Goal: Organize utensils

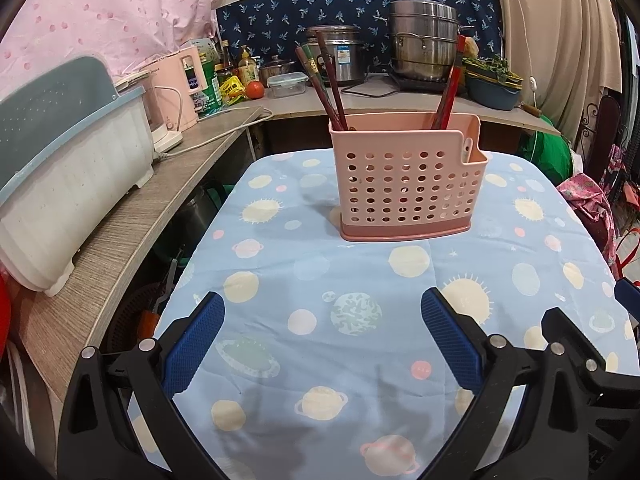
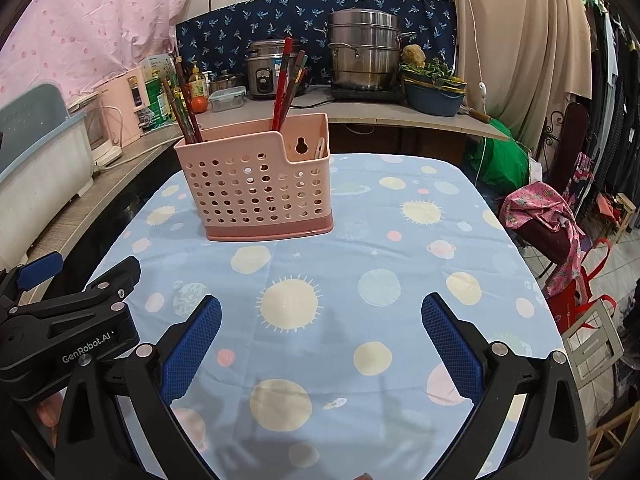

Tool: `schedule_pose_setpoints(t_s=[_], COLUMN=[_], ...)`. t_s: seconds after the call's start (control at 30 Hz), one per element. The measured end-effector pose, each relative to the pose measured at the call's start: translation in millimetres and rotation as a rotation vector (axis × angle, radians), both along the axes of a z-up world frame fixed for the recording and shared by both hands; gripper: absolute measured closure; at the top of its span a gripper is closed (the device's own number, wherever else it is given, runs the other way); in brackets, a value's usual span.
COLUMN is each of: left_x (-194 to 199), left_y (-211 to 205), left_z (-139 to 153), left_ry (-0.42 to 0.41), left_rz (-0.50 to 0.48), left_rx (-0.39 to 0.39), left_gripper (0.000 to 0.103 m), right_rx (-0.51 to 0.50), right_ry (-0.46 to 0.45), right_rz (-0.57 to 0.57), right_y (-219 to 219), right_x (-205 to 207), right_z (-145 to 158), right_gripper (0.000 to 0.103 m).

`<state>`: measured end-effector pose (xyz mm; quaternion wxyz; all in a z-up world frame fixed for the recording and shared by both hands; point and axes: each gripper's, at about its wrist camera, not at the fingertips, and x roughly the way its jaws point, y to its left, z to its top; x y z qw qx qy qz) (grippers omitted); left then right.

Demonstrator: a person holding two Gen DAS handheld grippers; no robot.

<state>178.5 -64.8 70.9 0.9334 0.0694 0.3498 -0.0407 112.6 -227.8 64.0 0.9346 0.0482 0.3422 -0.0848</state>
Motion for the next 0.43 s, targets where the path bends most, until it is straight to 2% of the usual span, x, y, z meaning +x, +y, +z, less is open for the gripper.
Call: schedule_pose_setpoints(t_s=[0.3,0.43], left_x=[-0.1,-2.5], left_y=[-2.0,-2.7], left_z=[2.5,5.6], left_ry=[-0.002,-0.027], left_rz=[-0.002,-0.003], left_rx=[0.000,0.006], left_gripper=[0.009,0.009], right_rx=[-0.002,-0.003], right_ry=[-0.002,-0.004], right_rz=[-0.002,-0.002], right_y=[-1.4,-2.8], right_x=[0.4,0.7], right_z=[0.9,1.6], right_gripper=[0.006,0.006])
